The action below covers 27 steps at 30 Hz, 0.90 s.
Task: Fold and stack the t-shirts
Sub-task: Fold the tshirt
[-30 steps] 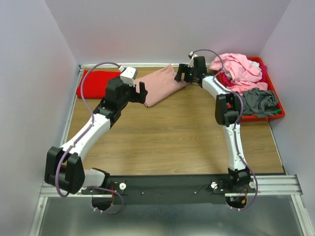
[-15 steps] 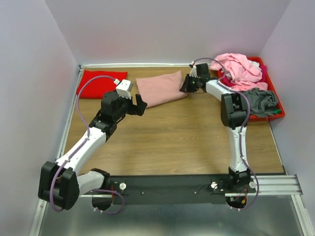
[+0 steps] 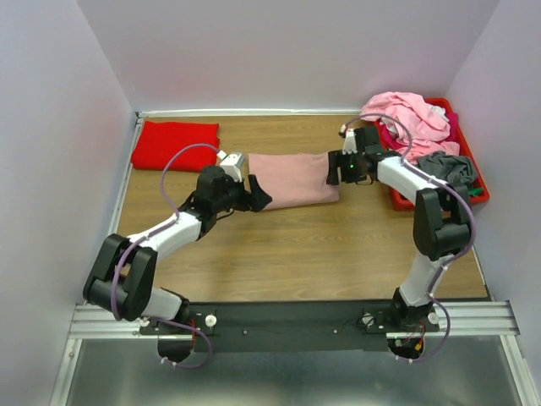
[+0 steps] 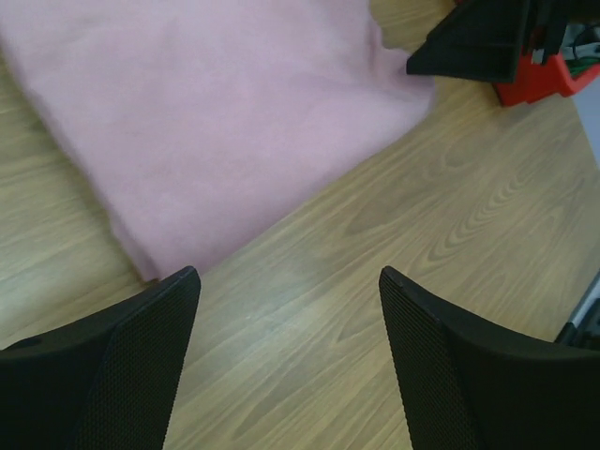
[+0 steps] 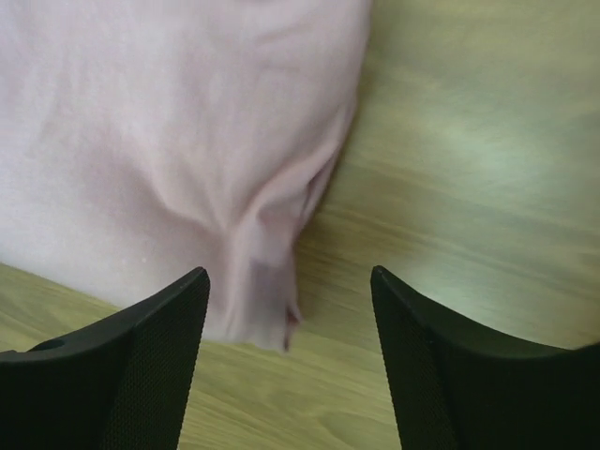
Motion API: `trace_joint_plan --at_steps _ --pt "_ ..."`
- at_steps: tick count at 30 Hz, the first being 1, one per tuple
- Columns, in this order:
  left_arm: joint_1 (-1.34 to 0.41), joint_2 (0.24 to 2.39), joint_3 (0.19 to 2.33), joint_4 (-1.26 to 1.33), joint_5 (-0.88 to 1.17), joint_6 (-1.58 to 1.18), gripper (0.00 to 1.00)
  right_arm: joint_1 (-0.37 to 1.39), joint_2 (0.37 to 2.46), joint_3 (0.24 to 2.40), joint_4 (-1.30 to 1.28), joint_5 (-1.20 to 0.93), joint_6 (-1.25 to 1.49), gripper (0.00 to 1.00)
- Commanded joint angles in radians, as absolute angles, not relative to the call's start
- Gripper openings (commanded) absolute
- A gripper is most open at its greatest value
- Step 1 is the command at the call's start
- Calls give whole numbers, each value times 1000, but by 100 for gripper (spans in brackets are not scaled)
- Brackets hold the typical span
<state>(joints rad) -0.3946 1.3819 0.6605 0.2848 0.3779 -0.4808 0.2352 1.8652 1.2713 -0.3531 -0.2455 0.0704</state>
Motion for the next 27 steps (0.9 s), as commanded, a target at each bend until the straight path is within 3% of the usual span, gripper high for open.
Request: trace_joint_plan --at_steps 1,5,7,8,11,14,27 --pt "-454 1423 764 374 405 -500 81 209 1735 1281 -350 -138 -93 78" --pt "-477 1518 822 374 413 -483 62 184 1710 1287 -386 -464 -204 70" --pt "-477 1572 840 383 423 -479 43 184 1774 1302 -443 -698 -195 58" --pt "-479 1589 844 388 429 -479 37 184 1807 1316 -469 -762 -195 35" --pt "-477 1673 870 391 459 -482 16 184 1909 1345 -521 -883 -190 10" --pt "-477 1709 888 394 459 -474 7 186 1945 1354 -522 -894 -183 1" --pt "-457 1848 867 365 354 -459 0 115 2034 1312 -522 -646 -132 1"
